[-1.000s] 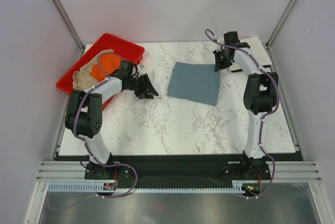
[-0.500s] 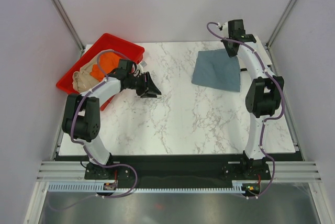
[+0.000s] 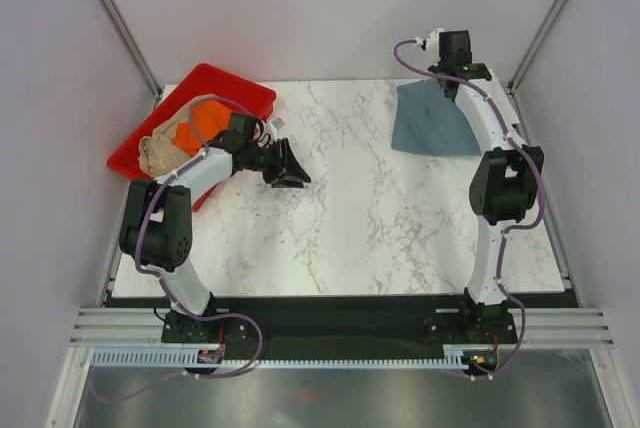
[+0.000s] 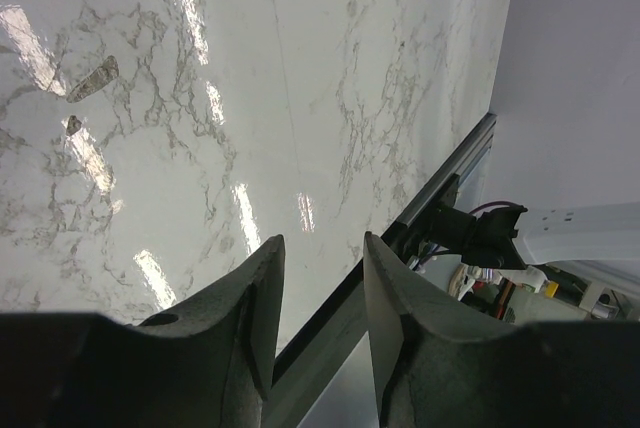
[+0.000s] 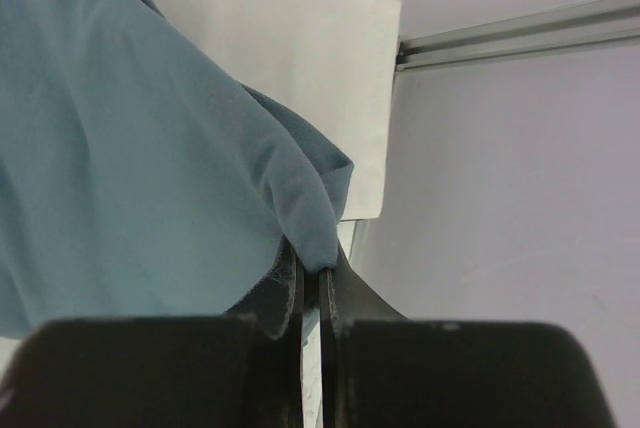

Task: Fold and stack the t-shirts
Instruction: Neatly place the folded tshirt to the corner

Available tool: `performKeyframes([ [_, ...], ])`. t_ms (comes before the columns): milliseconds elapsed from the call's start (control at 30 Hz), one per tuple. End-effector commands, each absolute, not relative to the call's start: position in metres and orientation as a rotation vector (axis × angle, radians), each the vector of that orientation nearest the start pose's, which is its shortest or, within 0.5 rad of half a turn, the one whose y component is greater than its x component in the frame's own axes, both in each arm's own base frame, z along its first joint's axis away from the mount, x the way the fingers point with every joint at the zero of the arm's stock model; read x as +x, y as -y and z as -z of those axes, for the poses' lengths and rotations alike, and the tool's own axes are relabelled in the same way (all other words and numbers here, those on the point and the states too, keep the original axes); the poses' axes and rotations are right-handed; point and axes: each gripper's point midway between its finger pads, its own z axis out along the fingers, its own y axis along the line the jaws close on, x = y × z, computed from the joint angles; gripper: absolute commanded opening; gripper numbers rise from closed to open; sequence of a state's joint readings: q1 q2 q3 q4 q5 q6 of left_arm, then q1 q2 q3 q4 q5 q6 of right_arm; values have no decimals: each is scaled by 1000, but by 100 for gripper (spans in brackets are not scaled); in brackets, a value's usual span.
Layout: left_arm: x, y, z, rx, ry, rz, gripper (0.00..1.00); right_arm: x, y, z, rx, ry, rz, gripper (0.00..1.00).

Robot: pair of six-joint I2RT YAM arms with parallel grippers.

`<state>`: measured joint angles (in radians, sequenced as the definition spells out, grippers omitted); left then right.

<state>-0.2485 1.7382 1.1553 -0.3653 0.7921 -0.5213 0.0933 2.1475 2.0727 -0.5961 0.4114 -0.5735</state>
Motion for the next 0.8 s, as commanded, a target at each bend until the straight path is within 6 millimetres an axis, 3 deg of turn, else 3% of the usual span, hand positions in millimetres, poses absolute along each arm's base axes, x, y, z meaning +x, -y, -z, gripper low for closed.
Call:
performKeyframes([
  [0,336,233,-143,83,-2505,1333,44,578,57,-306,-429,-1997,818,0],
  [400,337,234,-147,93,-2492,1333,44,584,72,-322,-490,-1933,848,0],
  [767,337,233,-147,93,-2487,1332,45,610,89,-325,-537,-1870,903,0],
])
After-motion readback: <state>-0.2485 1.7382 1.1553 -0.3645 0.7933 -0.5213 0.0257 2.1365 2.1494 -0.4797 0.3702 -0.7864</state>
